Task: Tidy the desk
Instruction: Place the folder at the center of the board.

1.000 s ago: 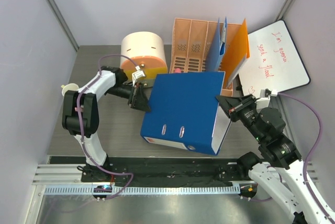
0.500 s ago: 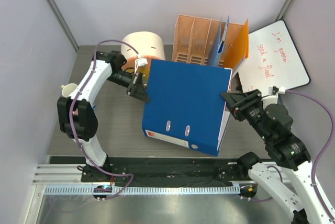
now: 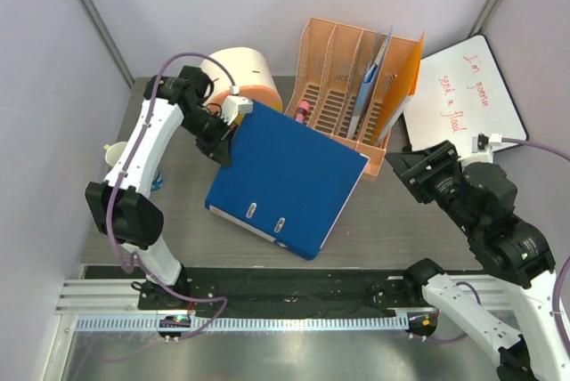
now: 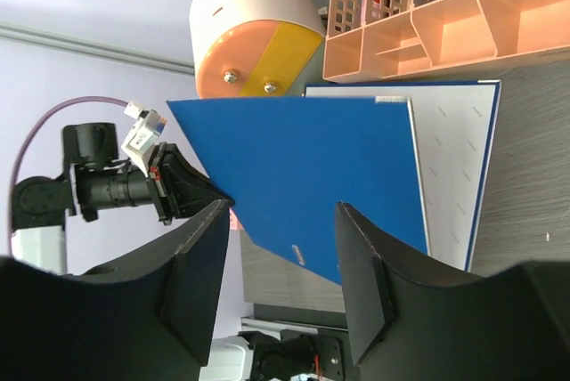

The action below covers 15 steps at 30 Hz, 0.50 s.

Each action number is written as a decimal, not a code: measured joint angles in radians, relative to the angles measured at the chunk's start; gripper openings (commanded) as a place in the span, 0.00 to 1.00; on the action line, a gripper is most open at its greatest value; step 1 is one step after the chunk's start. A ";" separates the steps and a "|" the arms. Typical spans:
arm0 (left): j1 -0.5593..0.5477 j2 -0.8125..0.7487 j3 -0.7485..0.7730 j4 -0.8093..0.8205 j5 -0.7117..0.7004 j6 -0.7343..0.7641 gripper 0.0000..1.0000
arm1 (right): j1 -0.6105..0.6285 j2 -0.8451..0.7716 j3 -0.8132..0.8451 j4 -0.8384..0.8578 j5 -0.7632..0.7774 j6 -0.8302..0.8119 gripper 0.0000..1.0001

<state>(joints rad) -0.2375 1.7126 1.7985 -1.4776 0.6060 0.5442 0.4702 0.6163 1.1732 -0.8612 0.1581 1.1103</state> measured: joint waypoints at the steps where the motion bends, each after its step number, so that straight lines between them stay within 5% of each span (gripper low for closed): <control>1: -0.018 -0.010 0.009 -0.001 -0.058 -0.008 0.00 | 0.000 0.003 0.001 0.001 -0.004 -0.007 0.56; 15: -0.321 -0.097 0.143 0.082 -0.777 0.071 0.00 | 0.006 0.154 -0.177 0.241 -0.176 0.000 0.55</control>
<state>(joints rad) -0.5587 1.6157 1.9419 -1.3956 -0.1715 0.6147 0.4759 0.7708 0.9958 -0.6205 -0.0177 1.1099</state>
